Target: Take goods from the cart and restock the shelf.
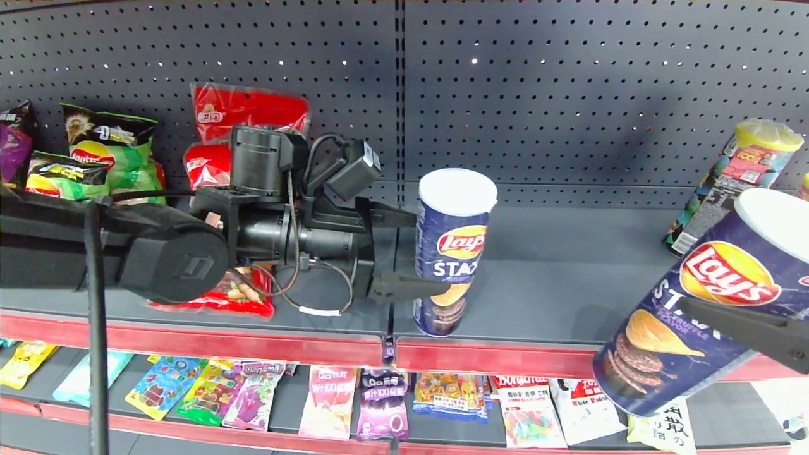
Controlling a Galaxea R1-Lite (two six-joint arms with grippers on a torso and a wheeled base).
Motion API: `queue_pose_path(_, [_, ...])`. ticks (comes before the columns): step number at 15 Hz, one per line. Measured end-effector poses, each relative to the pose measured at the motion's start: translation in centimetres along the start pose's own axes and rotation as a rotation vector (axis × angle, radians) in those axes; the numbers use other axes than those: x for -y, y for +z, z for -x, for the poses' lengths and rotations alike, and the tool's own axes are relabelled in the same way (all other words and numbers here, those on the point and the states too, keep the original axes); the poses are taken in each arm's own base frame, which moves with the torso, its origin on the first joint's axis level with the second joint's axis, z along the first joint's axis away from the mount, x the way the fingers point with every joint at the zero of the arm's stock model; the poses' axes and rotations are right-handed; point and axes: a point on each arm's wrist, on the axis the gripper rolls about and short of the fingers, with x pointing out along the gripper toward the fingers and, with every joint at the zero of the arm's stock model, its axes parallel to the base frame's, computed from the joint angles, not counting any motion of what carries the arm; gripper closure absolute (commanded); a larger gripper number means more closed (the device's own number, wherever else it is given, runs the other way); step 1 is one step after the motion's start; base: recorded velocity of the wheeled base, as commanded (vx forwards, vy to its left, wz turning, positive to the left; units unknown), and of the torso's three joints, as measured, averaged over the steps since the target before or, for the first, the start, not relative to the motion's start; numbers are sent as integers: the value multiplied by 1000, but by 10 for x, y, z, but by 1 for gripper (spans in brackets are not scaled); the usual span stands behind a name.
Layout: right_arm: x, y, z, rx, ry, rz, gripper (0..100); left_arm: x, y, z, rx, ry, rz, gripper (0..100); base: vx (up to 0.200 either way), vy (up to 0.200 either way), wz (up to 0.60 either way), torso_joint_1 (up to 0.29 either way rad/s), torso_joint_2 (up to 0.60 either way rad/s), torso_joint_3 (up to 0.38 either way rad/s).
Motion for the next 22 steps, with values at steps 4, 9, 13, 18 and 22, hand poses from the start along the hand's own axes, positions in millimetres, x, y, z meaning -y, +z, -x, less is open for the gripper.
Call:
queue_pose_path(4, [6,15,-11,12,0,10,100,5,-10,9,-31,31,30,0,0,0,0,0,0,0])
queue_pose_path(9, [27,40,-56,-14,-4,34,100,29,-30,58,-99,153,108,0,0,0,0,0,0,0])
queue_pose_path(13, [51,61,-114,-25,-1,50,100,56,-42,105,-139,300,163,0,0,0,0,0,0,0])
queue_pose_path(18, [68,72,-181,-29,43,58,100,84,-40,134,-146,461,211,0,0,0,0,0,0,0])
queue_pose_path(22, [65,70,-230,-34,94,64,100,93,-33,141,-147,539,199,0,0,0,0,0,0,0])
